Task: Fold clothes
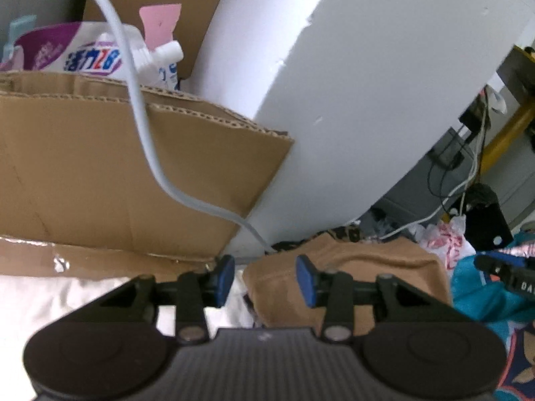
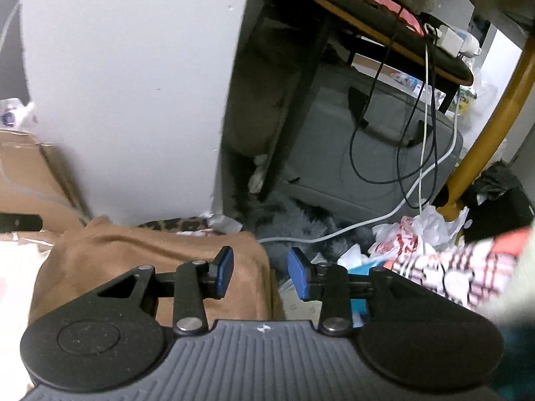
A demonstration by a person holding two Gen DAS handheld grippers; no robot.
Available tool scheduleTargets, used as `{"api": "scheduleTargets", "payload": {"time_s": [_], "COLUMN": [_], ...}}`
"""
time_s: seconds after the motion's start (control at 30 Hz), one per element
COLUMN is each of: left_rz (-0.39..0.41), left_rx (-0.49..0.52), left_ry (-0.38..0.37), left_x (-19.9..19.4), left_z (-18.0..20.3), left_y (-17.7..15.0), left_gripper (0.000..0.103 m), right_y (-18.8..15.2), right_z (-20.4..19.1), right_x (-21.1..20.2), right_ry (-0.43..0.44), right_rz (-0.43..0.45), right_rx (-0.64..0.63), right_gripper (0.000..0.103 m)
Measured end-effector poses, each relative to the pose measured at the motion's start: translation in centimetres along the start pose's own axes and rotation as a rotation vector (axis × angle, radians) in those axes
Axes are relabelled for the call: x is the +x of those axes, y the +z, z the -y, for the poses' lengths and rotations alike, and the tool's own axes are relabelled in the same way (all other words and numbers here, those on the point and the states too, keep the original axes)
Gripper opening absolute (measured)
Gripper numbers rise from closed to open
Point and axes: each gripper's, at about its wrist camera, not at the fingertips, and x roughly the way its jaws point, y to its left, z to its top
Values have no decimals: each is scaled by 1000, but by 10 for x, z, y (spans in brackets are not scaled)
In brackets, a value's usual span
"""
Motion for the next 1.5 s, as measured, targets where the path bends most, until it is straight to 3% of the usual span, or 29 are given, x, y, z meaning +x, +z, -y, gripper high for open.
{"api": "scheduleTargets", "payload": {"time_s": [0.1,0.2,0.33,0.4,0.73,1.0,1.1,1.3,1.5], "left_rz": [-12,-34,-79,-101,-88,-47,-40,-19,-18], "left_rx": [27,13,34,31,21,64,80,102,143], "left_ry": [-31,-97,-109,-121,-113,-135,-146,-138,-127], "left_x": [-8,-11,-5,3,33,23,18,19,31], "left_z": [9,20,34,35,26,28,32,46,69], "left_y": [-10,-24,-46,-53,-61,-62,-60,-48,-36], "left_gripper": [43,32,23,21,16,16,18,18,21], "right_y": [-17,-31,-44,-46,-28,-17,-6,1,-40], "right_z": [-2,-5,-8,-9,-10,-21,-20,-15,-25], "right_x": [-9,-5,16,26,84,126,121,76,29], "right_ry": [46,61,64,68,21,-28,-39,35,109], "right_rz": [21,8,-30,-33,-70,-123,-94,8,70], "right_rx": [0,-7,11,23,53,44,66,142,194], "right_gripper": [43,42,29,28,20,18,19,20,22]}}
